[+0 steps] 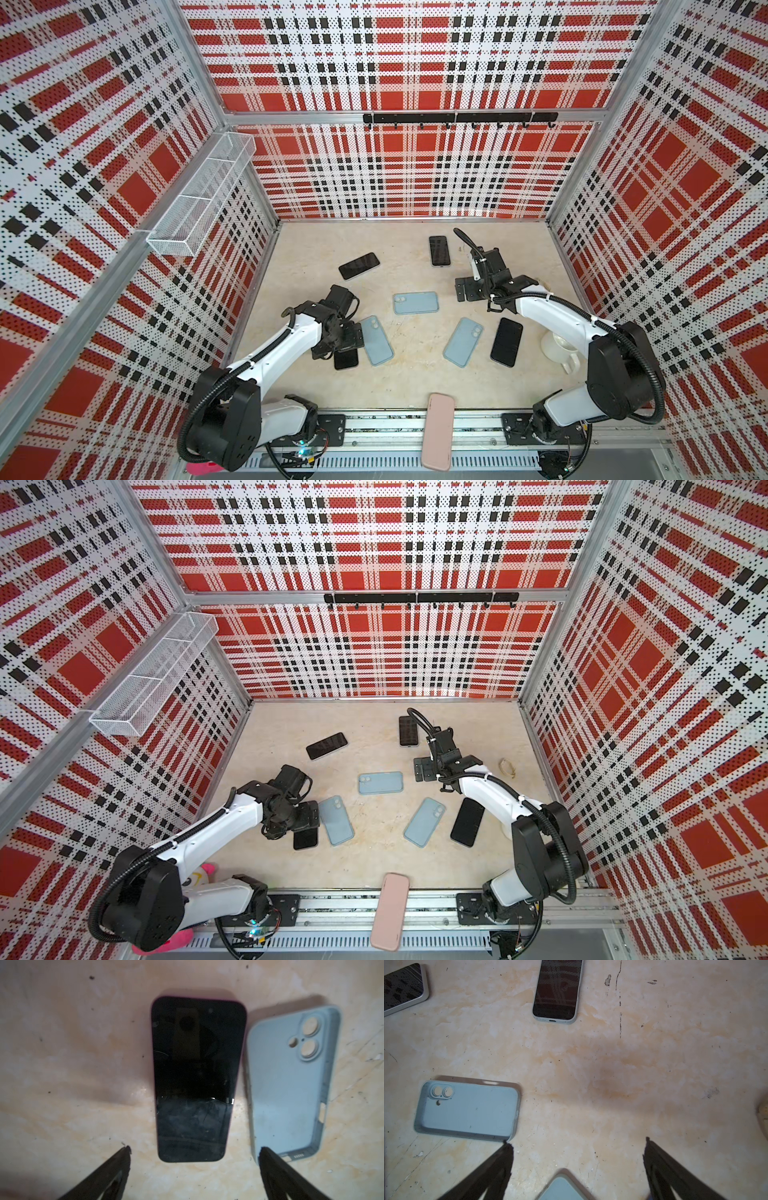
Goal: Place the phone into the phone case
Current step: 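Lower the left gripper onto the purple-edged black phone and grasp it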
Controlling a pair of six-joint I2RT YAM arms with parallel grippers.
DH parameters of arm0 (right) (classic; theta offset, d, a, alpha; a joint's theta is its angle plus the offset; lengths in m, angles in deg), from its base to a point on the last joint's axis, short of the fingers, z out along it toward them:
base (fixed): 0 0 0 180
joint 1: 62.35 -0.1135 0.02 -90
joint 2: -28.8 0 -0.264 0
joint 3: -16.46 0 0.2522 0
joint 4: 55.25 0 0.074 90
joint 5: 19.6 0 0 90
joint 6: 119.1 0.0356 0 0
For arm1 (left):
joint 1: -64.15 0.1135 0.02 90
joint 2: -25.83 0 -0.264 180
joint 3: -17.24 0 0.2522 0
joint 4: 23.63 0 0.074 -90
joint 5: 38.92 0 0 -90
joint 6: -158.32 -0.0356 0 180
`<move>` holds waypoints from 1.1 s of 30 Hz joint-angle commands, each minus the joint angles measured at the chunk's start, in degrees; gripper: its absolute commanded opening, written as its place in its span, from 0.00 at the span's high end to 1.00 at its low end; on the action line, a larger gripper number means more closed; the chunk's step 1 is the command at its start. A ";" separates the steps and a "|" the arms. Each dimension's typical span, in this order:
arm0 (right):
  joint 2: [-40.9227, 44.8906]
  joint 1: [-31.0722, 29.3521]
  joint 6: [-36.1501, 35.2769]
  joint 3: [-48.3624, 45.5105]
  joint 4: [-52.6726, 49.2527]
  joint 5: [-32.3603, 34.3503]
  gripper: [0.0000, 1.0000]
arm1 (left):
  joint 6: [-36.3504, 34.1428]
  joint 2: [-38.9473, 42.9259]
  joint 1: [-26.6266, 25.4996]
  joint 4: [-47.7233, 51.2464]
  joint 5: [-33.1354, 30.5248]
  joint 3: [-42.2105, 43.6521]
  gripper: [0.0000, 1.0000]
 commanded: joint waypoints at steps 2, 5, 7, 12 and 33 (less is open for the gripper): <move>3.30 0.34 0.61 -0.93 2.72 -1.20 0.00 | -1.13 -0.51 -0.02 -1.05 -0.95 0.88 0.02; 3.16 0.61 0.61 -0.63 1.35 -0.83 0.00 | -2.93 -2.08 -0.15 -1.77 -0.37 1.43 0.02; 2.99 0.65 0.61 -0.37 1.12 -0.67 0.00 | -4.01 -2.64 -0.19 -2.27 -0.27 1.44 0.02; 3.05 0.56 1.21 -0.38 1.78 -1.93 0.00 | -6.36 -4.16 0.31 -2.61 -1.05 0.93 0.02; 2.94 0.66 -0.85 -0.37 2.44 -1.93 0.00 | -8.29 -11.16 1.04 -6.74 -0.61 1.00 0.11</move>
